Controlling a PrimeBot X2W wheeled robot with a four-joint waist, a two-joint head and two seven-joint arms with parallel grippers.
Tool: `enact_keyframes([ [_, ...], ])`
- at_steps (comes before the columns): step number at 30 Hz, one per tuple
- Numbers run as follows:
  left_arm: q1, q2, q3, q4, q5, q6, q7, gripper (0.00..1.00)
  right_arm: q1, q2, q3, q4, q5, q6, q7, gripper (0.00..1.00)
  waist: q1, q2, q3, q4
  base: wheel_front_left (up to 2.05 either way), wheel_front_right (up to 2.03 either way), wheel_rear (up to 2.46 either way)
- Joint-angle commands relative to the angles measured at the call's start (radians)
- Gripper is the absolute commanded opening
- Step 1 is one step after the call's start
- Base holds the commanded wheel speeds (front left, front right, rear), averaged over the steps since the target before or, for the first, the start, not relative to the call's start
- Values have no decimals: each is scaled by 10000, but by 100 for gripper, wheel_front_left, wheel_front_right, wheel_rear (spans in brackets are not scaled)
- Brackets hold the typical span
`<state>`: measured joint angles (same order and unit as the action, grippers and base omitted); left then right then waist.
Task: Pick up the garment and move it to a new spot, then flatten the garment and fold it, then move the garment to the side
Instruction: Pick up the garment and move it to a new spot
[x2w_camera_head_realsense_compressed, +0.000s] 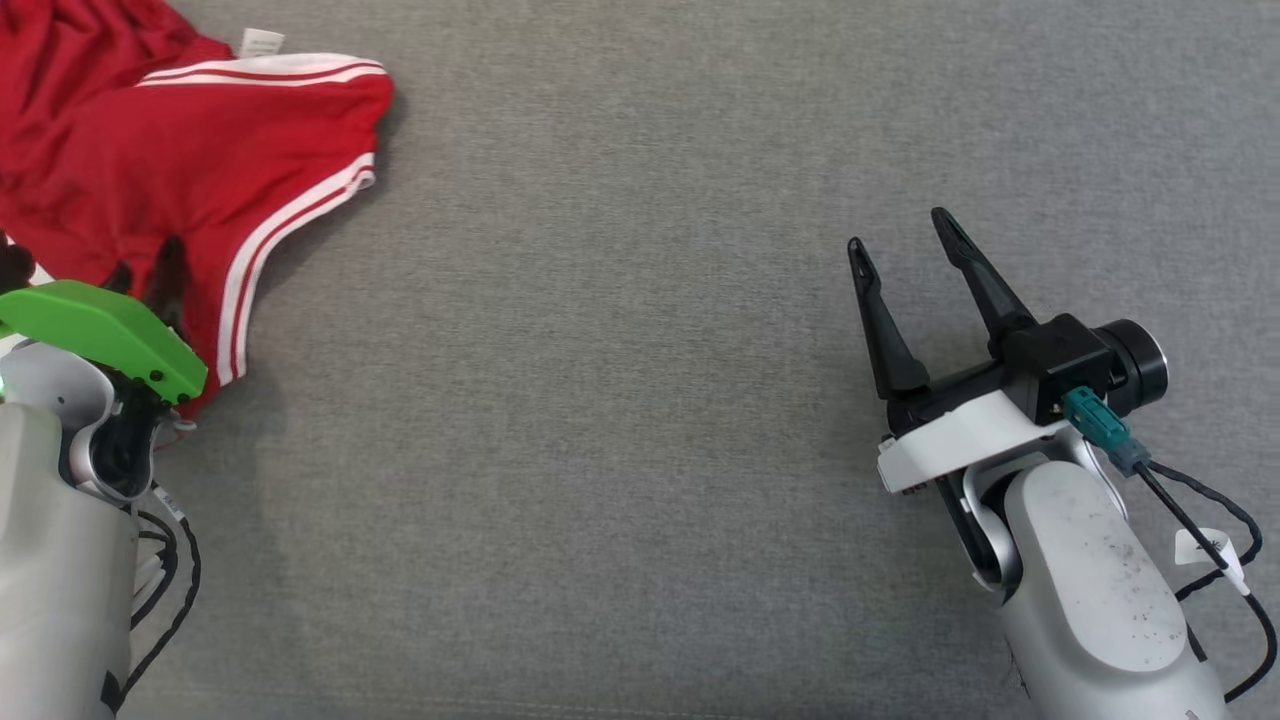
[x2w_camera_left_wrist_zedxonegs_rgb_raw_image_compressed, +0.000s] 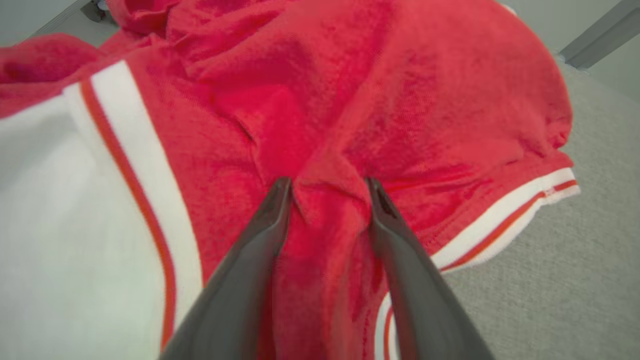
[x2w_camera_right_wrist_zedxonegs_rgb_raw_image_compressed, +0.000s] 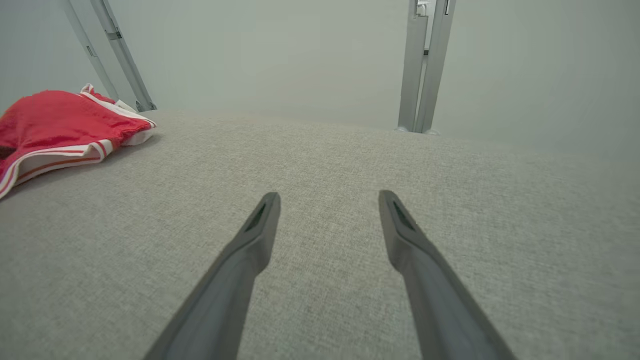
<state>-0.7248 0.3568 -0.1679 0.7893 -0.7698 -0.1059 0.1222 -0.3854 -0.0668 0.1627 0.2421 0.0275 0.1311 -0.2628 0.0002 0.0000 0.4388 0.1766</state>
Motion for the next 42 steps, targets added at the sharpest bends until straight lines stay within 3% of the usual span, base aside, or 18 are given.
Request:
enact_keyframes([
  [1,-156,32,-34,123,-8,-50,54,0,-71,53,-43,-23,70,-6,-31,100,-2,0,465,-689,0,0,0],
  [6,-243,528,-89,-45,16,-151,26,0,198,86,-216,54,113,-6,-31,100,-2,0,60,-599,0,0,0],
  [11,-48,1021,-72,-1173,-167,-213,57,0,507,103,-423,87,170,-6,-31,100,-2,0,-486,-496,0,0,0],
  [18,376,1894,-244,-4463,-235,-223,1001,0,1027,140,-497,140,347,-6,-31,100,-2,0,-1455,-580,0,0,0],
  [23,935,2004,-256,-7265,-828,14,1957,0,1388,150,-444,49,687,-6,-31,100,-2,0,-2105,-979,0,0,0],
  [28,1590,1963,-557,-9971,-1478,262,2941,0,1746,146,-381,-11,928,-6,-31,100,-2,0,-2617,-1702,0,0,0],
  [33,2168,1471,-876,-12072,-2829,527,3690,0,2053,155,-401,-93,1118,-6,-31,100,-2,0,-2895,-2689,0,0,0],
  [38,2658,1360,-1155,-12963,-3663,832,4259,0,2225,158,-310,-205,1347,-7,-31,100,-2,0,-3008,-4045,0,0,0],
  [42,3096,1194,-1365,-12361,-3858,1119,4387,0,2358,157,-311,-329,1543,-7,-31,100,-2,0,-2986,-5275,0,0,0],
])
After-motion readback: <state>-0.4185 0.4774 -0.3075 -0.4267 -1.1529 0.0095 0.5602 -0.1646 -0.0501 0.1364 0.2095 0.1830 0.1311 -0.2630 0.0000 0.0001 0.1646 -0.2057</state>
